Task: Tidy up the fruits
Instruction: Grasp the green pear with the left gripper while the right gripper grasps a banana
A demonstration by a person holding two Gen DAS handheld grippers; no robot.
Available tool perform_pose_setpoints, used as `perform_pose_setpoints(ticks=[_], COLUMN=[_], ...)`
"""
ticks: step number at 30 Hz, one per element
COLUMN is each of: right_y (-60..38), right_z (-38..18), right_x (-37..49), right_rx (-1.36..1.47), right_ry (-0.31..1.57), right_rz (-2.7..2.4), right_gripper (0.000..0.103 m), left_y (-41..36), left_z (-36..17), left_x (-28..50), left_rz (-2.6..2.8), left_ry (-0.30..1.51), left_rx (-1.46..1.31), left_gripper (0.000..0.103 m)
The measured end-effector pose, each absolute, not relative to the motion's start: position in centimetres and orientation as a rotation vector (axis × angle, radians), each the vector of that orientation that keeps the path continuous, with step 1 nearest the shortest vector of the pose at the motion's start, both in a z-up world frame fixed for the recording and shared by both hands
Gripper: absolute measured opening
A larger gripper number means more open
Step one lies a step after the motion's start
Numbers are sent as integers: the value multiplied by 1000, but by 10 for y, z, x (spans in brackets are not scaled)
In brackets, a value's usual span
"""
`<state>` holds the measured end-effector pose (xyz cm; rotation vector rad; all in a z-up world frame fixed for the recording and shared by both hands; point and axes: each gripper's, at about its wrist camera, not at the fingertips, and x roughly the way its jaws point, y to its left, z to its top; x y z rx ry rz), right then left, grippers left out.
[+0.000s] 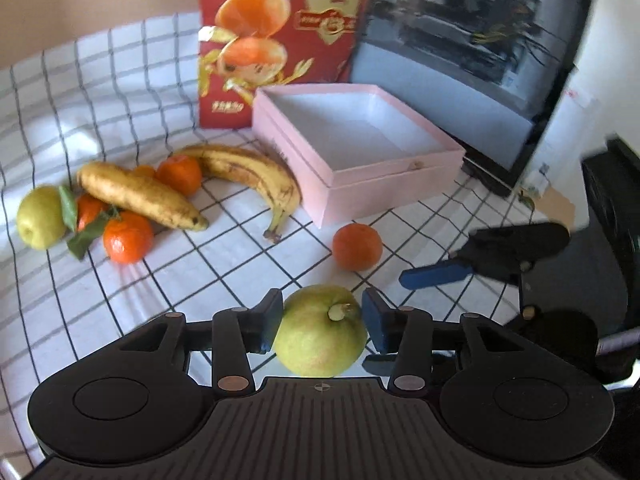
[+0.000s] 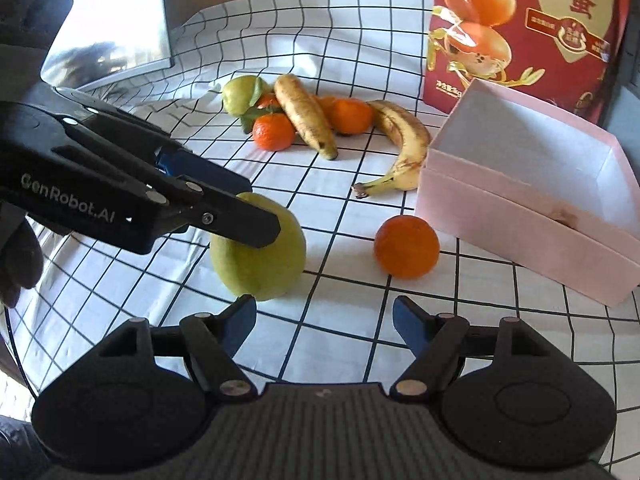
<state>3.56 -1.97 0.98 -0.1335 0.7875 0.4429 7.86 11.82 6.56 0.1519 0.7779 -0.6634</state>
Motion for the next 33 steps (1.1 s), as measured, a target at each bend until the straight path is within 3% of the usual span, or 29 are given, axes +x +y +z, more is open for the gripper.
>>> perform_pose_setpoints(ticks=[10, 21, 33], right_y=[-18, -15, -35], right_z=[-1, 4, 82], right_x=[31, 24, 93], right_rx=[-151, -285, -308], right_ry=[819, 789, 713], right_rz=[422, 349, 300], right_gripper=[76, 76, 76], left_y=[108, 136, 141], left_z=[52, 34, 20], left_x=[64, 93, 94], left_rz=[-612, -622, -558], left_ry=[735, 795, 860], left_rx=[333, -14, -172], left_gripper=[61, 64, 64])
